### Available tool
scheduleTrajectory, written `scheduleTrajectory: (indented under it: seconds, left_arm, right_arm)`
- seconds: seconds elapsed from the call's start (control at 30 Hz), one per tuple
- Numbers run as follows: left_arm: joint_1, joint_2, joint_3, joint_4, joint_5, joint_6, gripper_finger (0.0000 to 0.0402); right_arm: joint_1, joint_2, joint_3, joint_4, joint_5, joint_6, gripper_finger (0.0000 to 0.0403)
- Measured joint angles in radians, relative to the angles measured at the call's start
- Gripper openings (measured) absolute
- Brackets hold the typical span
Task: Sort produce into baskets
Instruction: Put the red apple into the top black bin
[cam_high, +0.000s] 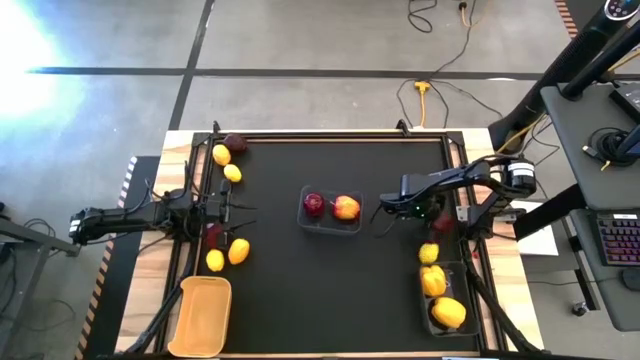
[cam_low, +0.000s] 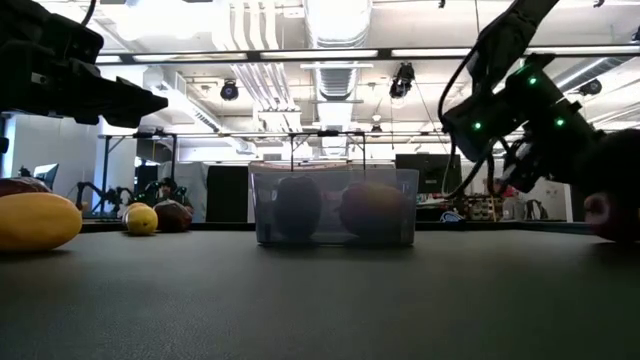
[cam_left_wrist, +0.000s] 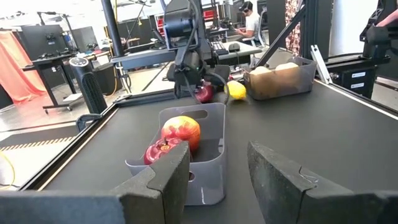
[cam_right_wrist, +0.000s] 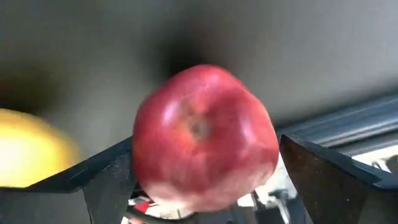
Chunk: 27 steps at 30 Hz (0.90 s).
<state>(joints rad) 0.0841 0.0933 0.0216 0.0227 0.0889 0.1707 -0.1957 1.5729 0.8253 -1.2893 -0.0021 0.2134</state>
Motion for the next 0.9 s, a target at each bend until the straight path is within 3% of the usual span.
scheduleTrajectory:
  seconds: [0.63, 0.9]
  left_arm:
    - [0.0, 0.0, 0.0, 0.0, 0.0, 0.0, 0.0146]
    - [0.0, 0.0, 0.0, 0.0, 0.0, 0.0, 0.0146]
  right_arm:
    - [-0.021, 0.12, -0.016, 0.015, -0.006, -0.08, 0.0368]
    - [-0.023, 0.12, -0.048, -0.013, -0.067, 0.032, 0.0368]
